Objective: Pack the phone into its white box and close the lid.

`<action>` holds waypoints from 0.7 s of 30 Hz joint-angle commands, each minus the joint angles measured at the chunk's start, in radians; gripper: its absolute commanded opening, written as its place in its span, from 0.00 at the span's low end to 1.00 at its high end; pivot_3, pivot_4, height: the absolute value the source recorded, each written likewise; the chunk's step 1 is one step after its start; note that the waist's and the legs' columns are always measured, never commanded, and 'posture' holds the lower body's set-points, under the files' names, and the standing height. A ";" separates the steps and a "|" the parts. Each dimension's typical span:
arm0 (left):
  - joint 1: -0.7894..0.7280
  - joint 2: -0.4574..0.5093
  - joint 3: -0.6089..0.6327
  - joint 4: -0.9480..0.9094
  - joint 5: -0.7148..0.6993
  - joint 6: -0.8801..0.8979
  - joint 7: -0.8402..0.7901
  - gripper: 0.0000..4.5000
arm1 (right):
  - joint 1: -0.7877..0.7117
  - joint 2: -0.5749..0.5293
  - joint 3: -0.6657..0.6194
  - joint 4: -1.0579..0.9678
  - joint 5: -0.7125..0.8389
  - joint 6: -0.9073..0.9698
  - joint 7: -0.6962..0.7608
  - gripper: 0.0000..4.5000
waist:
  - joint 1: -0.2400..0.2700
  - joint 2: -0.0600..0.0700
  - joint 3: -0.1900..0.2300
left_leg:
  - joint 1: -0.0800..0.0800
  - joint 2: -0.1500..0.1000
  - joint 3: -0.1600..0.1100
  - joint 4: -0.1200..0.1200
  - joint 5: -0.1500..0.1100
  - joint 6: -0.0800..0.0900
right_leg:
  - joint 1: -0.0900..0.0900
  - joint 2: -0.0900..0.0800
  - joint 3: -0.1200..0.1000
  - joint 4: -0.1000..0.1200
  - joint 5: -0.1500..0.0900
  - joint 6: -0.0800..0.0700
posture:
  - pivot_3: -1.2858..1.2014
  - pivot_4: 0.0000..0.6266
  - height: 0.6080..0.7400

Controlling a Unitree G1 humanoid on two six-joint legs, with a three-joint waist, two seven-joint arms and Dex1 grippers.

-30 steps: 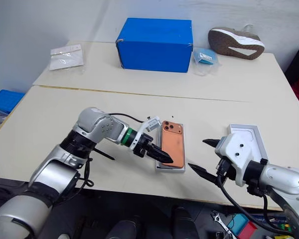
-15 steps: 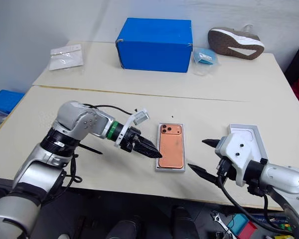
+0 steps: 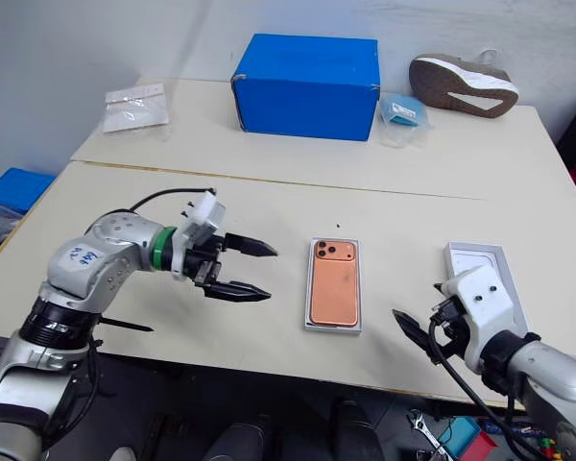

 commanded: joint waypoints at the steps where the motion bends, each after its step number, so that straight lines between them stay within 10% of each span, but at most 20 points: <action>1: 0.001 0.007 0.023 -0.026 0.019 -0.076 -0.033 1.00 | -0.071 0.106 -0.054 -0.014 -0.006 0.083 -0.156 1.00 | -0.002 0.000 0.000 | 0.000 0.000 0.000 0.000 0.000 0.000 | 0.000 0.000 0.000 0.000 0.000 0.000 | 0.52 0.24 1.00; 14: -0.015 -0.023 0.026 0.021 0.091 -0.159 -0.012 1.00 | -0.284 0.219 0.077 0.286 -0.192 0.036 -0.307 1.00 | -0.017 0.002 0.000 | 0.001 0.000 0.001 -0.002 0.000 0.001 | -0.001 0.001 0.001 0.001 0.000 0.000 | 0.52 0.24 1.00; 21: 0.022 0.007 0.044 -0.002 0.081 -0.143 -0.021 1.00 | -0.332 0.221 0.169 0.398 -0.264 -0.036 -0.291 0.56 | -0.020 0.003 -0.001 | 0.001 0.001 0.002 -0.002 0.000 0.001 | -0.001 0.002 0.001 0.002 0.000 0.000 | 0.52 0.24 1.00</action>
